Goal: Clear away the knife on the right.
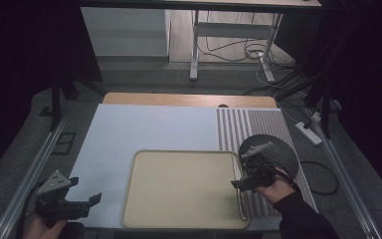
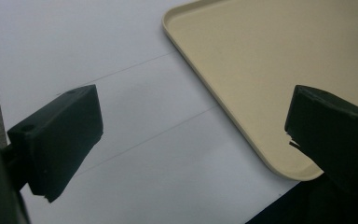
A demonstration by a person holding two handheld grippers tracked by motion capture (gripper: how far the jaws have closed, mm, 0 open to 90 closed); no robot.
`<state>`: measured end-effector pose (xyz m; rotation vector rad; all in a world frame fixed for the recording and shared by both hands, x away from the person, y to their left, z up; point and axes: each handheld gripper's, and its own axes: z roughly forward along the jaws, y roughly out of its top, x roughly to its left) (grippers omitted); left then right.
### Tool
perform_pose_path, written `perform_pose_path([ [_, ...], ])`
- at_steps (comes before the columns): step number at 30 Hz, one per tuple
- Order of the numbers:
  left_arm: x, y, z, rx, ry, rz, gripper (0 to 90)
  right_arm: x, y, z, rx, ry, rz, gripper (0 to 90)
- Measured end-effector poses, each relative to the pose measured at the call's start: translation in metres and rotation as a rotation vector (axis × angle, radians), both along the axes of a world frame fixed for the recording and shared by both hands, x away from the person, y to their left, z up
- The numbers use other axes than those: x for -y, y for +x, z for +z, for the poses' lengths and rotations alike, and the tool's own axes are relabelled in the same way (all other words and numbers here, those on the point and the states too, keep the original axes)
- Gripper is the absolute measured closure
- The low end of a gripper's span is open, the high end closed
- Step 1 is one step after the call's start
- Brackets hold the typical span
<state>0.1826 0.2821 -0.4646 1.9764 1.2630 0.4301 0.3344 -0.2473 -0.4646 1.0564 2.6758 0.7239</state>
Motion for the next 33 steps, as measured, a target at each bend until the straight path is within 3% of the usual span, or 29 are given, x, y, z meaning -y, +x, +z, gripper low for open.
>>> perform_pose_path([
  [6, 0.0, 0.0, 0.0, -0.001, 0.003, -0.003, 3.8, 0.006, -0.003, 0.001, 0.072, -0.011, -0.031, 0.0],
  [19, 0.0, 0.0, 0.0, -0.001, 0.002, -0.003, 3.8, 0.017, -0.009, 0.003, 0.07, 0.02, -0.064, 0.0],
  [33, 0.001, 0.0, 0.0, -0.001, 0.004, -0.004, 3.8, 0.042, -0.027, 0.011, 0.094, 0.067, -0.134, 0.0],
])
